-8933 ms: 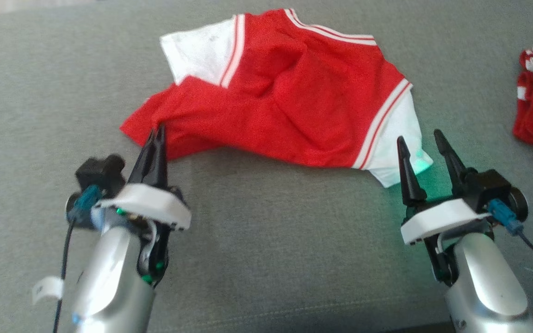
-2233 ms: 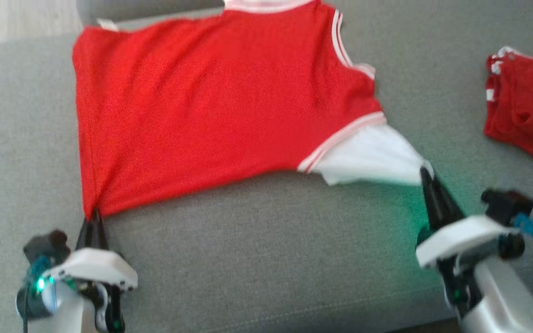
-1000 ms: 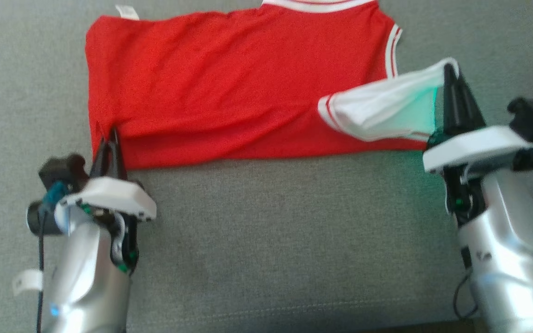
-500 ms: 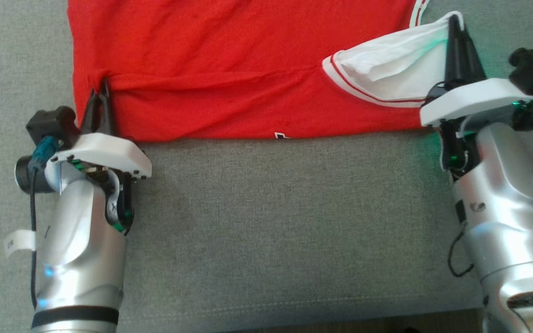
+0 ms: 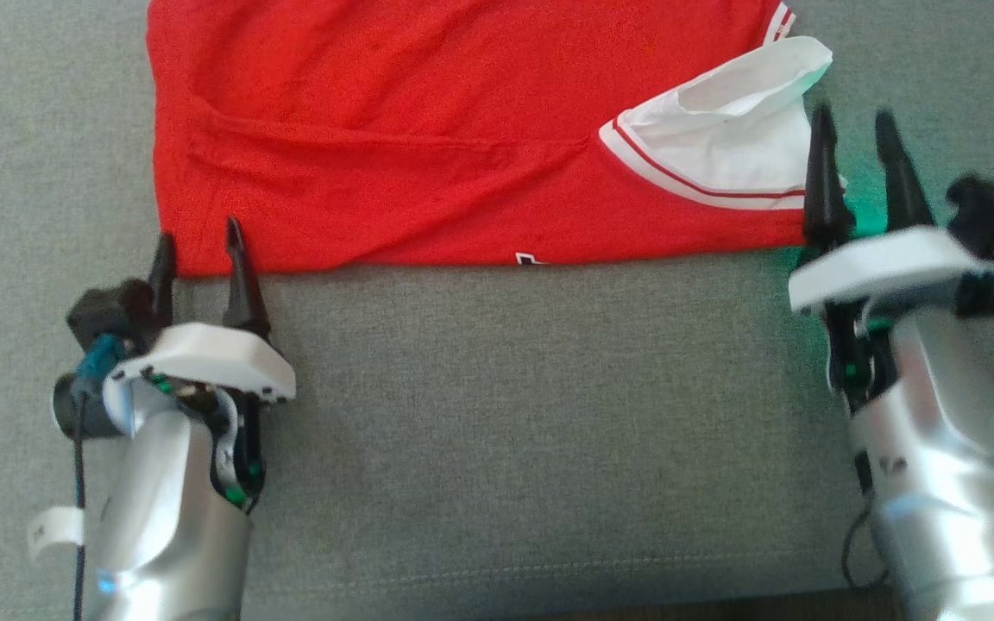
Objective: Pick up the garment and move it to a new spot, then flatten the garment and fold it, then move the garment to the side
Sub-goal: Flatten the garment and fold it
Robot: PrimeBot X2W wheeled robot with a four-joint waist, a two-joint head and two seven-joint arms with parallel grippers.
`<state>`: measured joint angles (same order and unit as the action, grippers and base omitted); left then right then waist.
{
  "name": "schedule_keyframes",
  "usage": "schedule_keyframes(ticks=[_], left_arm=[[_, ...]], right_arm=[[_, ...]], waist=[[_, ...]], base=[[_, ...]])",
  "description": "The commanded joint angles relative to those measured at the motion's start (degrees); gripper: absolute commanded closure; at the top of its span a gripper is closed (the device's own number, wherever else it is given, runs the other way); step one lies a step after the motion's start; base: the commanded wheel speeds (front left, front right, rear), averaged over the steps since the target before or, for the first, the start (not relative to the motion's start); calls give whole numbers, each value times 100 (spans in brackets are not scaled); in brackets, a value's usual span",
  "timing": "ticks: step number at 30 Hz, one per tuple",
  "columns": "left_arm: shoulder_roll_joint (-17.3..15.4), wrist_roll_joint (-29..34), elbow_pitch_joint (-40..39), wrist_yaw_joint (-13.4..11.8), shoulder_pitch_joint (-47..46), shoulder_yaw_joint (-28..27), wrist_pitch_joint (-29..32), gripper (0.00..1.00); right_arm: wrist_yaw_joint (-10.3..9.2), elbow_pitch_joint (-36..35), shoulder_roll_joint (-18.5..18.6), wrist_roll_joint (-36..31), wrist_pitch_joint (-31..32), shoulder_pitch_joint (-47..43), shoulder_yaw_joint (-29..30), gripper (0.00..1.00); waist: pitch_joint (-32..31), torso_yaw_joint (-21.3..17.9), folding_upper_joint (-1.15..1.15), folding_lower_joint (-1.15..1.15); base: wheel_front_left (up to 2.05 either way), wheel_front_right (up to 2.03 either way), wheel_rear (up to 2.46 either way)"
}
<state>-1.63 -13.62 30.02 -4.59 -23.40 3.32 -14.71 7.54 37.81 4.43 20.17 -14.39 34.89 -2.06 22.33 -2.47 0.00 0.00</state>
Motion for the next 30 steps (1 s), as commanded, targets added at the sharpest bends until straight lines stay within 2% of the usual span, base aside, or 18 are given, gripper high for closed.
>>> schedule_keyframes(ticks=[1, 8, 17, 18, 20, 30], left_arm=[[-125, -26, -199, -32, -16, -82, -29, 0], [-125, -103, -208, -101, 300, 66, -29, 0], [-125, -154, -73, -79, 343, 233, -29, 0], [-125, -170, -33, -64, 345, 248, -29, 0], [-125, -190, 41, -42, 346, 264, -29, 0], [-125, -126, 378, 245, 399, 239, -29, 0]], right_arm=[[-5, -217, 40, 0, -60, -92, -111, 0], [-5, -79, 151, -6, -49, -615, -252, 0], [-5, 353, 140, -208, 238, -658, -649, 0], [-5, 396, 141, -211, 288, -651, -729, 31], [-5, 435, 154, -193, 280, -625, -826, 100], [-5, 315, 166, 45, 129, -424, -1034, 100]], waist=[[-26, 11, 0, 0], [-157, -18, 0, 0], [-164, 23, 0, 0], [-170, 28, 0, 0], [-198, 34, 0, 0], [-364, -74, 0, 0]], base=[[0, 0, 0], [0, 0, 0], [0, 0, 0], [0, 0, 0], [0, 0, 0], [0, 0, 0]])
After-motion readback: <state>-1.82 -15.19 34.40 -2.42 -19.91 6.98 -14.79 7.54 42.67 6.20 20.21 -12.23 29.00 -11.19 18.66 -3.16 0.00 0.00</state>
